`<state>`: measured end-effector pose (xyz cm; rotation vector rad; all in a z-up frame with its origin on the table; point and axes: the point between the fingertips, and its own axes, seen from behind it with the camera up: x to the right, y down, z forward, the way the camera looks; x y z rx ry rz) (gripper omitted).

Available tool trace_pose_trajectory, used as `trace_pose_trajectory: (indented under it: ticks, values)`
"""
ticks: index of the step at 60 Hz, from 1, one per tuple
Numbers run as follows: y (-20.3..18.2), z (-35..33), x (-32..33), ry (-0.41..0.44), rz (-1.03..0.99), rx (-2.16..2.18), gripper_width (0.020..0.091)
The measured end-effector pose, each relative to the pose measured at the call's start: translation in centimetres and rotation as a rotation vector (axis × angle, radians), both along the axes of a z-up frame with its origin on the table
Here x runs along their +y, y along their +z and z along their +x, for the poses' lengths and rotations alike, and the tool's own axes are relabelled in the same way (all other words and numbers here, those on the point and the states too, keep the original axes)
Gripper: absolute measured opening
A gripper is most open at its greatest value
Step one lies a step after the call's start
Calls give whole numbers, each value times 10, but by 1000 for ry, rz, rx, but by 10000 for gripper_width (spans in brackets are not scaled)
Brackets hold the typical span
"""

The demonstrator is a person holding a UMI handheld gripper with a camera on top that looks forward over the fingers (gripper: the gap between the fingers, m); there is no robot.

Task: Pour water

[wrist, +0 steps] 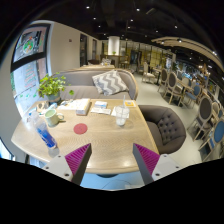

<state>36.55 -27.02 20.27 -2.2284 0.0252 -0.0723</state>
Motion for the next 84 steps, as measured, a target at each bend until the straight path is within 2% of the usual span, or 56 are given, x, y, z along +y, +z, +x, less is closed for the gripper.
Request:
trace_pose_trajectory:
  ticks: [5,13,31,40,49,55,60,62,64,67,81,84]
  values:
    - [-7,-10,-8,13,-16,-4,855]
    - [-39,-67,-28,30,-36,-5,855]
    - [-69,-240,-28,139,-1,58,857]
    - [-78,-305,24,137,74,80,857]
    - [-98,-329,89,87,129,92,858]
    - [-118,-338,121,71,148,102,835]
    - [-126,-340,139,53,160,101,723]
    - [-127,-340,144,45,171,100,653]
    - [-129,-337,148,34,176,91,549]
    - [-127,-337,149,26,186,86,543]
    - [-114,-321,154,-9,171,3,320]
    - [-104,-315,156,-16,181,-41,318]
